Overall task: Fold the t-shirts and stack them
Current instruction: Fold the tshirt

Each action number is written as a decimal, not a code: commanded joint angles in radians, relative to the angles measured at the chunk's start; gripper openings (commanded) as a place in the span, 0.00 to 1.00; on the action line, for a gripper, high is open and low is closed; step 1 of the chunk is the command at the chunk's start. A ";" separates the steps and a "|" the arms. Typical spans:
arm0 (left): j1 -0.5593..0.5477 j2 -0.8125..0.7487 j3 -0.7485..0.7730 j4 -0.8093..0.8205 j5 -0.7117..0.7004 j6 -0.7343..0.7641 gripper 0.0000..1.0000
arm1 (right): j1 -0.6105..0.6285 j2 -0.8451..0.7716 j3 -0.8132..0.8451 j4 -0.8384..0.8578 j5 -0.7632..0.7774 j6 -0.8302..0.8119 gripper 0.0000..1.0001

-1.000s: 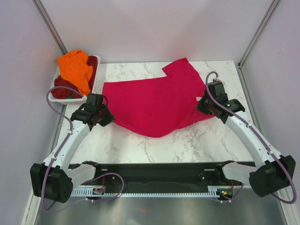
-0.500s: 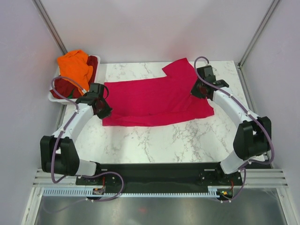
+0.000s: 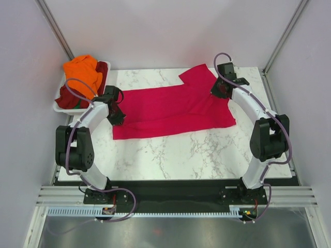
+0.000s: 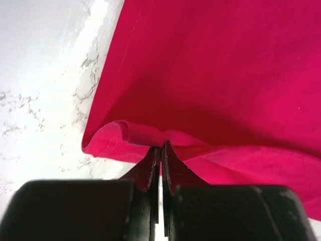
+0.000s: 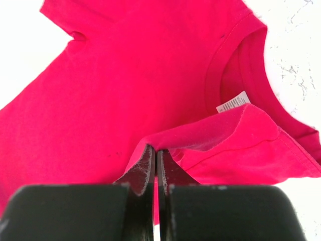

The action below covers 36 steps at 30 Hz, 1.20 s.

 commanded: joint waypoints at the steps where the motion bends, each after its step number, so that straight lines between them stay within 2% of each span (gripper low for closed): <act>1: 0.004 0.064 0.077 0.021 -0.051 0.011 0.02 | -0.007 0.048 0.054 0.023 0.034 0.015 0.00; 12: 0.006 0.226 0.166 0.021 -0.146 0.016 0.04 | -0.031 0.192 0.120 0.032 0.100 0.045 0.00; 13: 0.006 0.230 0.172 0.021 -0.152 0.016 0.06 | -0.033 0.216 0.128 0.035 0.100 0.041 0.06; 14: 0.006 0.231 0.174 0.021 -0.160 0.017 0.09 | -0.042 0.230 0.150 0.035 0.103 0.035 0.09; 15: 0.007 0.227 0.172 0.020 -0.173 0.016 0.24 | -0.048 0.244 0.164 0.032 0.105 0.028 0.11; 16: 0.006 0.211 0.169 0.020 -0.181 0.017 0.31 | -0.057 0.261 0.177 0.032 0.105 0.027 0.31; 17: 0.007 0.199 0.168 0.020 -0.189 0.016 0.55 | -0.074 0.268 0.183 0.032 0.111 0.024 0.47; 18: 0.006 0.166 0.162 0.020 -0.203 0.013 0.65 | -0.083 0.278 0.195 0.032 0.117 0.021 0.70; 19: 0.006 0.149 0.159 0.020 -0.204 0.014 0.73 | -0.091 0.282 0.204 0.032 0.119 0.016 0.78; 20: 0.006 0.130 0.157 0.018 -0.203 0.013 0.83 | -0.103 0.285 0.213 0.030 0.116 0.009 0.82; 21: 0.004 0.110 0.151 0.020 -0.192 0.011 0.86 | -0.108 0.284 0.223 0.029 0.122 -0.008 0.84; 24: -0.016 0.021 0.108 0.020 -0.180 0.001 0.88 | -0.111 0.230 0.209 0.015 0.171 -0.025 0.88; 27: -0.061 -0.055 0.030 0.023 -0.184 -0.034 0.88 | -0.111 0.068 0.084 0.042 0.168 -0.021 0.89; 31: -0.088 -0.118 -0.113 0.070 -0.138 -0.059 0.88 | -0.113 -0.108 -0.261 0.139 0.107 0.019 0.91; 34: -0.089 -0.126 -0.214 0.144 -0.114 -0.044 0.88 | -0.113 -0.181 -0.442 0.208 0.041 0.027 0.90; 36: -0.091 -0.109 -0.260 0.175 -0.109 -0.051 0.89 | -0.111 -0.193 -0.500 0.231 0.024 0.022 0.90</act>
